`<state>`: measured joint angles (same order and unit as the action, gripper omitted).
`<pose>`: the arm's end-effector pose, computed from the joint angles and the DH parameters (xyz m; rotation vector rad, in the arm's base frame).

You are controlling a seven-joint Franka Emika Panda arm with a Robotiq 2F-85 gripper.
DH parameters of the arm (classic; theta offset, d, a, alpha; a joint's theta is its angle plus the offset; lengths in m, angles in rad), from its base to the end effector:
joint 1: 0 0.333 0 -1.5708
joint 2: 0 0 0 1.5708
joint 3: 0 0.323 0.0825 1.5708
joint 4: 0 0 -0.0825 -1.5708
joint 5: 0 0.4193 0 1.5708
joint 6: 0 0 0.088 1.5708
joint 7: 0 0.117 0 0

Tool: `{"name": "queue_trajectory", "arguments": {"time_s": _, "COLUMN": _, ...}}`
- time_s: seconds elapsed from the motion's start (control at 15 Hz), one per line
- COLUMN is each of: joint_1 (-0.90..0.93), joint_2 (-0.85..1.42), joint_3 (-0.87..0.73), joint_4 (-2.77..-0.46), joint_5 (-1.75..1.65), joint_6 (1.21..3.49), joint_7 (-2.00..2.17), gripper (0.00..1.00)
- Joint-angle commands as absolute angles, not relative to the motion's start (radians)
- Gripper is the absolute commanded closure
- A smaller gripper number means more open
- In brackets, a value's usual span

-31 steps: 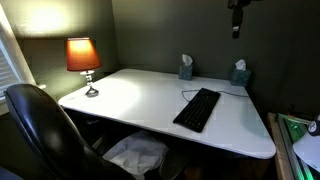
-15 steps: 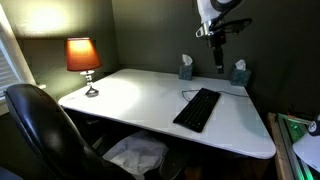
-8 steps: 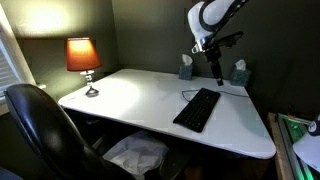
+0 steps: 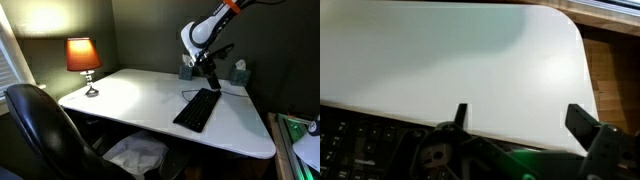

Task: Press a key on the keyboard.

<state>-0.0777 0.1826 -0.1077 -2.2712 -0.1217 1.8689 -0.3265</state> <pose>0.4687 -0.0999 0.2190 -2.9593 -0.3086 0.9132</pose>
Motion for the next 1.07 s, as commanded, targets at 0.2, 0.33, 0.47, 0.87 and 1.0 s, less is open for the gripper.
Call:
{"name": "queue_trajectory", "arguments": {"time_s": 0.2, "joint_1": -0.098, "joint_2": 0.233, "joint_3": -0.091, "joint_4": -2.249, "joint_5": -0.119, "joint_6": 1.867, "joint_7": -0.337, "gripper": 0.0}}
{"name": "queue_trajectory", "arguments": {"time_s": 0.33, "joint_1": -0.098, "joint_2": 0.23, "joint_3": -0.09, "joint_4": -2.248, "joint_5": -0.119, "joint_6": 1.867, "joint_7": -0.337, "gripper": 0.0}}
{"name": "queue_trajectory", "arguments": {"time_s": 0.47, "joint_1": -0.098, "joint_2": 0.228, "joint_3": -0.09, "joint_4": -2.248, "joint_5": -0.119, "joint_6": 1.867, "joint_7": -0.337, "gripper": 0.0}}
{"name": "queue_trajectory", "arguments": {"time_s": 0.87, "joint_1": -0.09, "joint_2": 0.261, "joint_3": -0.076, "joint_4": -2.251, "joint_5": -0.126, "joint_6": 1.896, "joint_7": -0.333, "gripper": 0.0}}
{"name": "queue_trajectory", "arguments": {"time_s": 1.0, "joint_1": -0.087, "joint_2": 0.27, "joint_3": -0.068, "joint_4": -2.255, "joint_5": -0.133, "joint_6": 1.917, "joint_7": -0.33, "gripper": 0.25}}
